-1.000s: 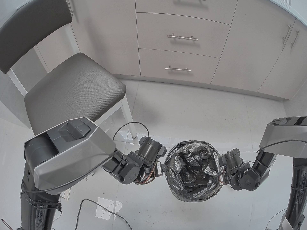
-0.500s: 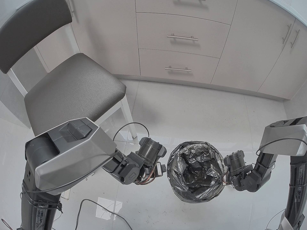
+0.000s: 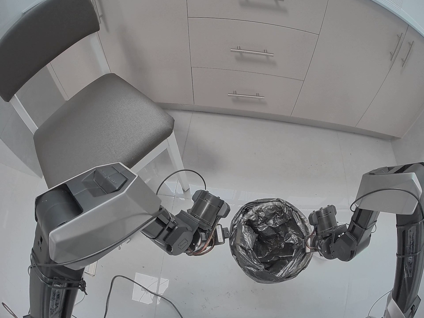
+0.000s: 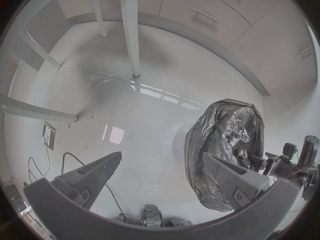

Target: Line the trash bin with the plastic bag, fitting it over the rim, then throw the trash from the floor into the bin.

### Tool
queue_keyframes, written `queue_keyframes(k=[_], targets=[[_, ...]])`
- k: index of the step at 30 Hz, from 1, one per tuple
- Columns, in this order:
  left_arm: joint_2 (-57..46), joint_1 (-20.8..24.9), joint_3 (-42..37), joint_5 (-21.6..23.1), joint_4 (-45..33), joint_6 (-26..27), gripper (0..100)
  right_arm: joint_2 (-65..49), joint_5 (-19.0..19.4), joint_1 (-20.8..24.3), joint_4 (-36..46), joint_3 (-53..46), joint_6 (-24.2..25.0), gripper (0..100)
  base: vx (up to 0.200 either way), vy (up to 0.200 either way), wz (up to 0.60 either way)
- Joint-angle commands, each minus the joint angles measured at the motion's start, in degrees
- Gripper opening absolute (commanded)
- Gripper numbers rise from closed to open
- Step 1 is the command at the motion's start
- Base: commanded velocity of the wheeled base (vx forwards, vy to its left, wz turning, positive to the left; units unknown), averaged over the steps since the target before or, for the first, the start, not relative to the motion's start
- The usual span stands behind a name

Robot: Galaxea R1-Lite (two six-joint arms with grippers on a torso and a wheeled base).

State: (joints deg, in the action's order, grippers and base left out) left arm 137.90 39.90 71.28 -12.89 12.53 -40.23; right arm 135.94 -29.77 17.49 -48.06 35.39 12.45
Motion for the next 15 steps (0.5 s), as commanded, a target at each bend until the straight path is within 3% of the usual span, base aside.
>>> queue_keyframes(k=[1,5,11,15], targets=[[0.2,0.0,0.0,0.0,0.0,0.1,100,1.1,0.2,-0.2,0.0,1.1,0.1,100,0.000,0.000,0.00],[-0.3,0.0,-0.1,0.0,0.2,-0.4,100,-0.1,0.5,-0.3,-1.3,0.6,0.6,100,0.000,0.000,0.00],[-3.6,0.2,-0.9,0.0,0.8,-2.3,100,-7.6,6.3,1.5,-1.9,-0.4,2.5,100,0.000,0.000,0.00],[-5.4,0.3,-1.7,0.1,0.9,-2.3,100,-10.0,8.1,2.5,-1.9,-0.6,3.5,100,0.000,0.000,0.00]])
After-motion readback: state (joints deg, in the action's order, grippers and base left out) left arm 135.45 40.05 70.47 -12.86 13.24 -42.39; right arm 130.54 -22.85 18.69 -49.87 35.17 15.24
